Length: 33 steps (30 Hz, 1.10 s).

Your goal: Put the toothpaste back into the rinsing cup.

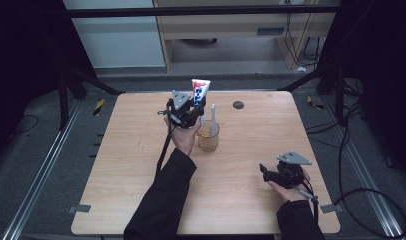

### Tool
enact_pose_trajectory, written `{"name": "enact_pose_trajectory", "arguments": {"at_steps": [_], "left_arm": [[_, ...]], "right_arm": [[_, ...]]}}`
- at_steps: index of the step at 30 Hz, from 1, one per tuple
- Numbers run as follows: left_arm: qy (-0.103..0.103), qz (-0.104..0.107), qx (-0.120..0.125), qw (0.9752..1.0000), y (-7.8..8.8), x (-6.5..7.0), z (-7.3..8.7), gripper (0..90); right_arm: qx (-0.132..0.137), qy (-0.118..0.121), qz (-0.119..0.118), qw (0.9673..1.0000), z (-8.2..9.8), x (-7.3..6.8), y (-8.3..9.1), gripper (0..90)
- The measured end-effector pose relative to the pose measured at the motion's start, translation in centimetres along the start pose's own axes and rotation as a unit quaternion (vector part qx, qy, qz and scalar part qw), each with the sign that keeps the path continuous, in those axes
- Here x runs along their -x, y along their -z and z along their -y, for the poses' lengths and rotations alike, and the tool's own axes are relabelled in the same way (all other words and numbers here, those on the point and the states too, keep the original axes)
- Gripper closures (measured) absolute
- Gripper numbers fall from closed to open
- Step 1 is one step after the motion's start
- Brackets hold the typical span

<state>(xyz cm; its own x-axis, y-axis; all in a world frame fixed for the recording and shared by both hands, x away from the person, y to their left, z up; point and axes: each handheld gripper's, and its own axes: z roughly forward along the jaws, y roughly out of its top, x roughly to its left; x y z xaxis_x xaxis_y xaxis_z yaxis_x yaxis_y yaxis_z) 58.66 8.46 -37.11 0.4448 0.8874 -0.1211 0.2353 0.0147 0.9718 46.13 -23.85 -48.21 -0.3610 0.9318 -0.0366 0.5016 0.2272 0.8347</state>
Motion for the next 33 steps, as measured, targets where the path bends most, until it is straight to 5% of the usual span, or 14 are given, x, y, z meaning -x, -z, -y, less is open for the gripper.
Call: {"name": "enact_pose_trajectory", "arguments": {"at_steps": [33], "left_arm": [[-0.008, 0.017, -0.025, 0.9995, -2.2, 0.5, 3.2, 67.7]], "right_arm": [[-0.003, 0.004, 0.0, 1.0, 0.1, -0.1, -0.1, 20.1]]}}
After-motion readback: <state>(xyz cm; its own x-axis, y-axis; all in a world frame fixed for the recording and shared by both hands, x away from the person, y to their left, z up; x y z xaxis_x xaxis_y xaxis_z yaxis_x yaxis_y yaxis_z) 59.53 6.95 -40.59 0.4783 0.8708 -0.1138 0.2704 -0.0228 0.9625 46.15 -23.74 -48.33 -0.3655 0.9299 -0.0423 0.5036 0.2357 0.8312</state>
